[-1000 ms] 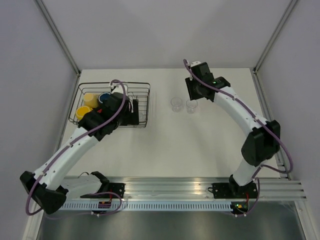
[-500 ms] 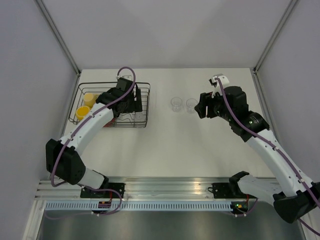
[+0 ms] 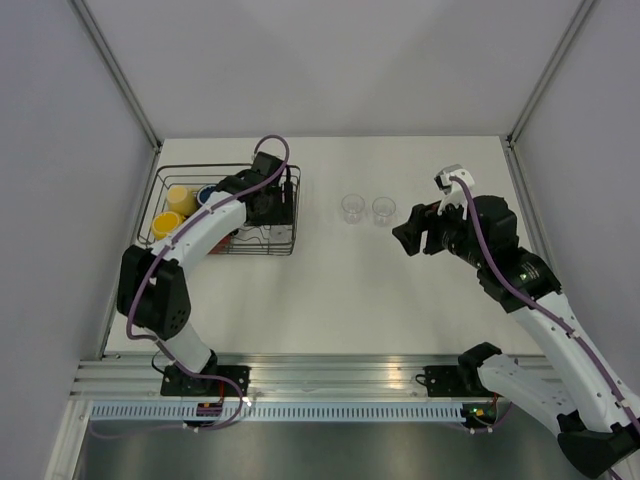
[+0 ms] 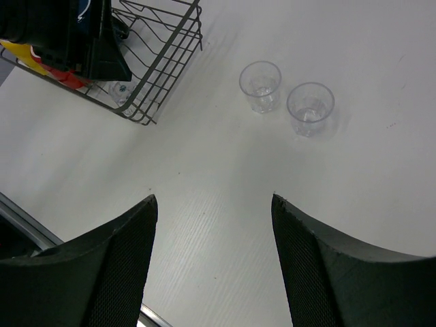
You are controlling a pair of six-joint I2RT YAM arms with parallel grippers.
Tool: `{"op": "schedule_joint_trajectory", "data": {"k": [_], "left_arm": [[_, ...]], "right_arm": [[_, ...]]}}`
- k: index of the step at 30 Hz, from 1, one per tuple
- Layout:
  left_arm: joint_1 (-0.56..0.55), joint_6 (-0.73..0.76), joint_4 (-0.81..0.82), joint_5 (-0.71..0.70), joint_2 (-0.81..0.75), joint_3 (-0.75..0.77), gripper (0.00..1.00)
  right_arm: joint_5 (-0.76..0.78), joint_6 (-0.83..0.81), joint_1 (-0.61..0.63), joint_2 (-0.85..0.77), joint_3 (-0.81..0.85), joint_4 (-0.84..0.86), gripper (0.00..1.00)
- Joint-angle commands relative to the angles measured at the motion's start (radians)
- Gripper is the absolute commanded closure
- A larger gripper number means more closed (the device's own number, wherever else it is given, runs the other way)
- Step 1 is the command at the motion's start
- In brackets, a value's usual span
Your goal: Unload the cups from the dish rack
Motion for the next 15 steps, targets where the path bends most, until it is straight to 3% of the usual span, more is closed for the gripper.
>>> {"op": "schedule_joint_trajectory", "data": {"k": [1, 7, 15], "left_arm": [[-0.008, 0.036, 0.006, 0.038, 0.025, 0.037, 0.24], [-0.026, 0.039, -0.009, 0.030, 0.051, 0.032, 0.30], [-0.037, 0.040, -0.052, -0.016, 0.114, 0.040, 0.30]], "right_arm": [[-0.017, 0.006, 0.000, -0.033, -0.005, 0.001, 0.28], [-0.021, 0.001, 0.000, -0.041, -0.006, -0.010, 0.28], [-0.043, 0.010, 0.000, -0.055, -0.002, -0.013, 0.29]]}}
